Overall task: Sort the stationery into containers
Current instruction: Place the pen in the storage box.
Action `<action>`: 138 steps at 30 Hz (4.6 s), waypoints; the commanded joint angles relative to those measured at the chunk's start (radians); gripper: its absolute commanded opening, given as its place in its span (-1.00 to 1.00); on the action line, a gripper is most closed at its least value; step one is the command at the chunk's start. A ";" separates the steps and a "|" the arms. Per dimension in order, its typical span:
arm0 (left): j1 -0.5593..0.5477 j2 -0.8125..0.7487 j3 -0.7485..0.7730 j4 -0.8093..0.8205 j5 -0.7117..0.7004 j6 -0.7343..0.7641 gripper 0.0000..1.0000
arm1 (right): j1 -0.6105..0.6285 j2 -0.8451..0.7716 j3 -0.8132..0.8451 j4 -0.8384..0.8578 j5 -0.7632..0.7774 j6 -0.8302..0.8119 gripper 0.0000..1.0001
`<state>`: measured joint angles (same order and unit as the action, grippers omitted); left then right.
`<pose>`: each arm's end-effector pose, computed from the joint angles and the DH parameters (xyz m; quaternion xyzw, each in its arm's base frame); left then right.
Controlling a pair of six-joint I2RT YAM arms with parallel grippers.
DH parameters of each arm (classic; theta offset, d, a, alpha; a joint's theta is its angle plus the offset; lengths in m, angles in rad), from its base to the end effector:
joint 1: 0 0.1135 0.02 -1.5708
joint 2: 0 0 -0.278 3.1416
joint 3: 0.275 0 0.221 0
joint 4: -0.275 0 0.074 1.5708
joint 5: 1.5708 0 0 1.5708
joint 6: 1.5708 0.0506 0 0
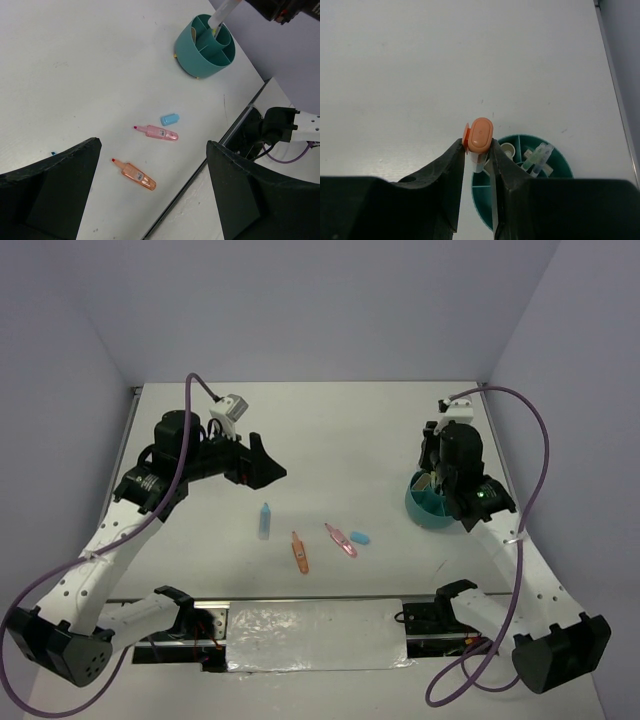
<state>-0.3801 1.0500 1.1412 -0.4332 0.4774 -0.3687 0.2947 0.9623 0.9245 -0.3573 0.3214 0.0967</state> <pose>0.1772 -0.0958 0.3939 0.1408 0.7932 -0.3847 0.4507 0.1850 0.0395 0.3466 0.0071 0.8262 -0.0242 0.5629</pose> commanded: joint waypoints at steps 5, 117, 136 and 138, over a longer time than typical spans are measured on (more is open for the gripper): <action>-0.002 0.015 0.057 0.050 0.029 0.013 0.99 | 0.009 -0.046 0.109 -0.084 -0.271 -0.078 -1.00; -0.002 -0.004 0.020 0.079 0.047 -0.013 0.99 | 0.043 0.046 0.043 -0.224 -0.084 -0.299 -1.00; -0.002 -0.018 0.031 0.037 0.006 -0.001 0.99 | 0.040 0.053 0.008 -0.193 -0.076 -0.279 -0.31; 0.000 -0.019 0.031 0.036 0.004 0.001 0.99 | 0.038 0.047 0.002 -0.193 -0.084 -0.275 -0.16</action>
<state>-0.3801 1.0550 1.1561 -0.4065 0.4900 -0.3916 0.3378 1.0336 0.9348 -0.5976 0.2398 -0.1810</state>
